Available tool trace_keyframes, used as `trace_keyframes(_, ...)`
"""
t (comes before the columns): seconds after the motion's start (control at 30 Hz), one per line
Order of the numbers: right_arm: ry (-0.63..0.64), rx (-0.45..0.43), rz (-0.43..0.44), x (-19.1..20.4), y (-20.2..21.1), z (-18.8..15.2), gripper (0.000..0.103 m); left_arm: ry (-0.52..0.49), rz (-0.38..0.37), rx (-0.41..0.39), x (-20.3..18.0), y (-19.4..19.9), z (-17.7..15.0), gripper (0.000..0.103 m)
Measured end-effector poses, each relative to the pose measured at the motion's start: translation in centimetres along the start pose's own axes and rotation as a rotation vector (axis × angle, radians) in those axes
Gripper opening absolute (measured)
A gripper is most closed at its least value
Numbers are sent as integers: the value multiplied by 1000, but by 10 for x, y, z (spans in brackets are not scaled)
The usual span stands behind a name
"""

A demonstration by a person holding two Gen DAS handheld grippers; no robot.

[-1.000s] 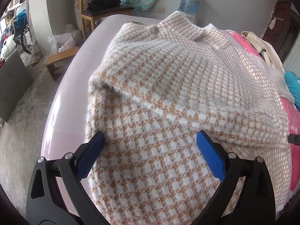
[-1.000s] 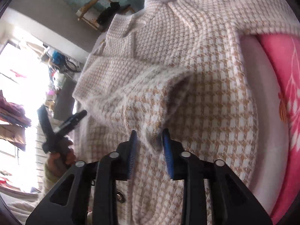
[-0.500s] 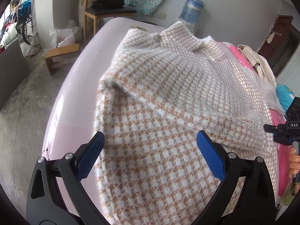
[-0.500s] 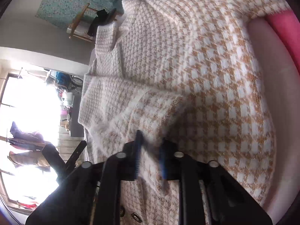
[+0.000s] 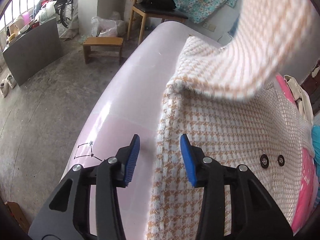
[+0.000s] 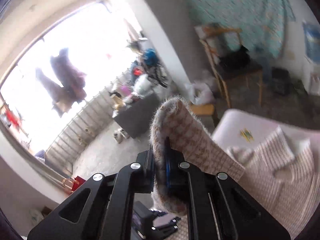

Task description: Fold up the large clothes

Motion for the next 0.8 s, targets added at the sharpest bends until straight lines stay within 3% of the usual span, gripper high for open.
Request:
trace_keyframes(0.07,88,-73,-24,18,23,19,8,-10,19,-12,0,1,5,39)
trace_keyframes(0.17,48,-96,-130,-34,47,11,8,-17,37,-1,0,-5,9,34)
trace_keyframes(0.23,-60,-51,-224,-102,56,-22,8,-19,43,17,-1,-10,8,23)
trace_keyframes(0.33,-266,75,-410,-216,61,-101,8,-41,44,17,-4,-12,6,17)
trace_keyframes(0.43,-472,156,-447,-285,67,-171,8,-69,53,17,-9,-14,5,12)
trace_keyframes(0.5,-491,165,-480,-298,75,-195,8,-75,60,24,-10,-14,6,11)
trace_keyframes(0.63,-516,149,-459,-307,91,-210,8,-78,59,36,-9,-14,6,11)
trace_keyframes(0.8,-506,238,-567,-336,86,-238,8,-89,67,34,-8,-16,7,11)
Point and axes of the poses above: each gripper's, at about its wrist camera, not at the fingertips, and y roughly against the way its jaws point, x to its left, z to its top, the point moved 7 cm from there along -y, roughly the way its jaws point, and after that the axes turned 5 degrees about x, right-handed, at the moved point
